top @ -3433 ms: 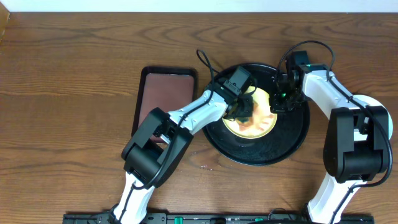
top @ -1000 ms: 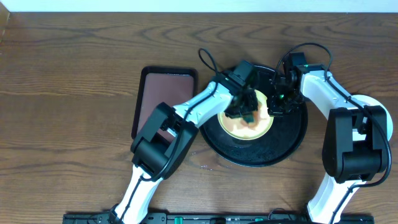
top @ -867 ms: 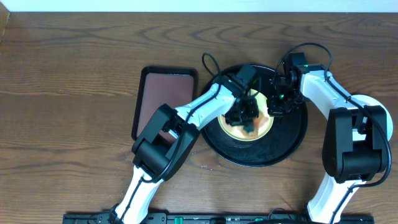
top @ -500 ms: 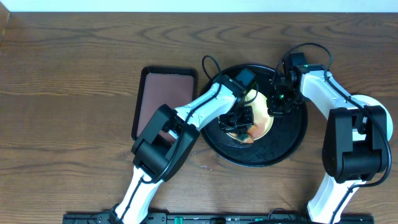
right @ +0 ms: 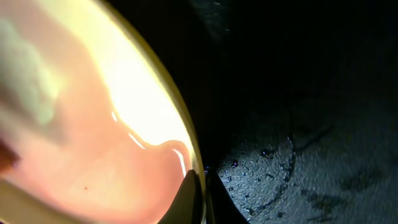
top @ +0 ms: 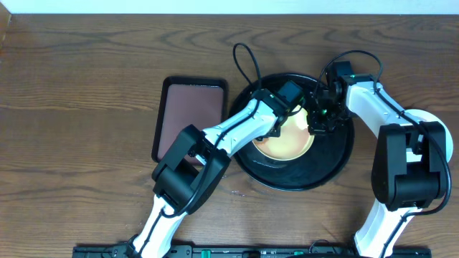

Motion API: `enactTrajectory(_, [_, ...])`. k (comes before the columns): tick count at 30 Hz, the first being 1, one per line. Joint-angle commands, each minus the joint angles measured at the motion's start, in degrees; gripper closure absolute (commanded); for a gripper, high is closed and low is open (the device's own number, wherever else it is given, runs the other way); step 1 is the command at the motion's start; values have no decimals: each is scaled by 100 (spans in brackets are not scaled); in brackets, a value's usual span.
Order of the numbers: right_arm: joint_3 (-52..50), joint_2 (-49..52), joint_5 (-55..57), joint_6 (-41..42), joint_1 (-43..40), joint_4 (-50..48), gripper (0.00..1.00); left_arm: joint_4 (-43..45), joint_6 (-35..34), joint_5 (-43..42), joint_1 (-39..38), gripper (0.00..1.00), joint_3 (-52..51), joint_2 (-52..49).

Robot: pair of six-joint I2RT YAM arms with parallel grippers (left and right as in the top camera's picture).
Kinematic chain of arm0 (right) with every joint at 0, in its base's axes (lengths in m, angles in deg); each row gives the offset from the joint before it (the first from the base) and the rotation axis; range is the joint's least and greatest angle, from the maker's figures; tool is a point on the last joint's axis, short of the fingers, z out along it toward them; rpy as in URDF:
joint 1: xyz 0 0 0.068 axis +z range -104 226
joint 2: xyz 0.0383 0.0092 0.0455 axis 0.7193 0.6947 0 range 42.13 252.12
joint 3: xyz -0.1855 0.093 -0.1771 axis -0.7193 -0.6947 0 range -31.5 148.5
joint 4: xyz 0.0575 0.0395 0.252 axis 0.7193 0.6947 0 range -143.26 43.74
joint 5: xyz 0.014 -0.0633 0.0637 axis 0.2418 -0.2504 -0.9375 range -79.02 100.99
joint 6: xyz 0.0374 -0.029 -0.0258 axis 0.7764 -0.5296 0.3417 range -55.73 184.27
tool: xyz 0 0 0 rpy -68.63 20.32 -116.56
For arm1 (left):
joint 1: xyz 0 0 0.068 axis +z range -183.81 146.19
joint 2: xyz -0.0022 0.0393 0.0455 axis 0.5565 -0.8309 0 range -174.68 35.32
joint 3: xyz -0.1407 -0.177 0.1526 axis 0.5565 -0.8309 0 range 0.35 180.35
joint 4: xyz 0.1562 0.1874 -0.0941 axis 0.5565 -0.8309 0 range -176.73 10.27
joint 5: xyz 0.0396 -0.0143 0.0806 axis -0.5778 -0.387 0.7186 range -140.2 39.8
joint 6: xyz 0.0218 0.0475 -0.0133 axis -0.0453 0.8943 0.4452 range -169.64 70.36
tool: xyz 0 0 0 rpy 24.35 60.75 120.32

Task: Clean dirty plates on tray and stack at the side
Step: 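Scrub the yellow plate with the sponge in the left gripper, then return the sponge to the water tray with the left gripper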

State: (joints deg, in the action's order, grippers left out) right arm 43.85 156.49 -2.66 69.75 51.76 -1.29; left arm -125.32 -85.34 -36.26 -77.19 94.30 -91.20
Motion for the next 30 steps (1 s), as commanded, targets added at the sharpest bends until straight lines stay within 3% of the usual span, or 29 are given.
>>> enactTrajectory(1, [-35,105,463,2,-48,-31,99,-203,313,1808,313,92,-127,-343])
enactTrajectory(7, [-35,105,483,0,-46,-31,99,-212,92,1696,433,93,-48,308])
enactTrajectory(16, [-35,105,483,0,-46,-31,99,-389,127,-702,1467,92,-48,1880])
enactTrajectory(23, [-35,105,481,-42,-46,-37,99,-1335,614,-750,2286,92,-236,2033])
enactTrajectory(30, [-35,105,479,-44,-42,-81,99,-855,787,-750,2603,92,-1276,1978])
